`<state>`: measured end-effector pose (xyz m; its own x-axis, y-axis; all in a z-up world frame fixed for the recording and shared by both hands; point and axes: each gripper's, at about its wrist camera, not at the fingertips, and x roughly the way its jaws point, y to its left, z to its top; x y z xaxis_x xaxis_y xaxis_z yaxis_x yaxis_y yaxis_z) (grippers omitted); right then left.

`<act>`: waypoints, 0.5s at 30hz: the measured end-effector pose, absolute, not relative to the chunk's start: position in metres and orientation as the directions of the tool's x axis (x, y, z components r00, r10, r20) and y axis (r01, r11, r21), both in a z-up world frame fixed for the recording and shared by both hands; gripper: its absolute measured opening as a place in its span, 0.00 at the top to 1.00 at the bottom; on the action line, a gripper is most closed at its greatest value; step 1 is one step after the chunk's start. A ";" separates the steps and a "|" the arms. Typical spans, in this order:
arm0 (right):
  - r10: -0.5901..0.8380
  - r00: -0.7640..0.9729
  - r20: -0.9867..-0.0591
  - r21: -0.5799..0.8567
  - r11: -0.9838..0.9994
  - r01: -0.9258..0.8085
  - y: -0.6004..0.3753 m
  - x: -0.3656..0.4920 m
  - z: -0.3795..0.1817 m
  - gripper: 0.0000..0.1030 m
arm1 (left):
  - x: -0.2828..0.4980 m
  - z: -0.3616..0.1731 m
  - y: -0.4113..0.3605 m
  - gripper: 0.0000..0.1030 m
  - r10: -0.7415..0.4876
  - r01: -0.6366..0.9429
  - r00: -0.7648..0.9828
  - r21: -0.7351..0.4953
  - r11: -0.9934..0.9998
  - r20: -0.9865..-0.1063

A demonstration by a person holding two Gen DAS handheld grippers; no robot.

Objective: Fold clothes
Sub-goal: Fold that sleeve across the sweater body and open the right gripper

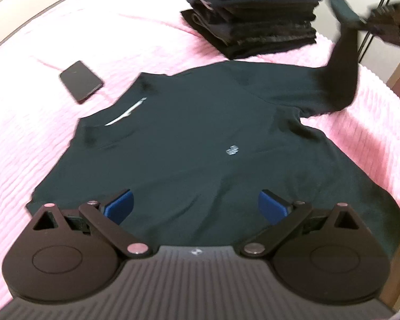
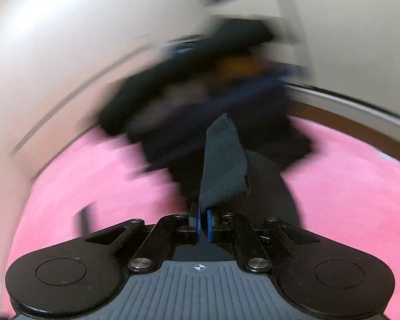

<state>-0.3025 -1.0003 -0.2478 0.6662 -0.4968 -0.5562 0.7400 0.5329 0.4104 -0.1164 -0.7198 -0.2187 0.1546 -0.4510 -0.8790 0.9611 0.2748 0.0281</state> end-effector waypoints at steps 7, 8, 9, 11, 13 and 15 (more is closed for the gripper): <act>-0.101 0.819 -0.565 0.271 0.915 0.300 -0.826 -0.114 -0.267 0.05 | -0.072 -0.204 -0.636 0.05 -0.421 0.938 0.196 0.044 0.344 -0.886; -0.072 0.807 -0.586 0.249 0.932 0.264 -0.808 -0.103 -0.278 0.05 | -0.065 -0.204 -0.624 0.05 -0.412 0.933 0.204 0.049 0.356 -0.888; -0.040 0.795 -0.605 0.236 0.945 0.227 -0.792 -0.095 -0.289 0.05 | -0.058 -0.205 -0.611 0.05 -0.398 0.926 0.215 0.058 0.372 -0.892; -0.018 0.757 -0.653 0.237 0.945 0.227 -0.776 -0.092 -0.305 0.05 | -0.042 -0.210 -0.587 0.05 -0.366 0.908 0.238 0.072 0.413 -0.900; -0.022 0.728 -0.686 0.254 0.929 0.268 -0.773 -0.101 -0.315 0.05 | -0.028 -0.219 -0.575 0.05 -0.329 0.891 0.238 0.071 0.448 -0.914; -0.044 0.689 -0.724 0.252 0.912 0.324 -0.782 -0.112 -0.324 0.05 | -0.016 -0.228 -0.571 0.06 -0.308 0.888 0.236 0.075 0.454 -0.922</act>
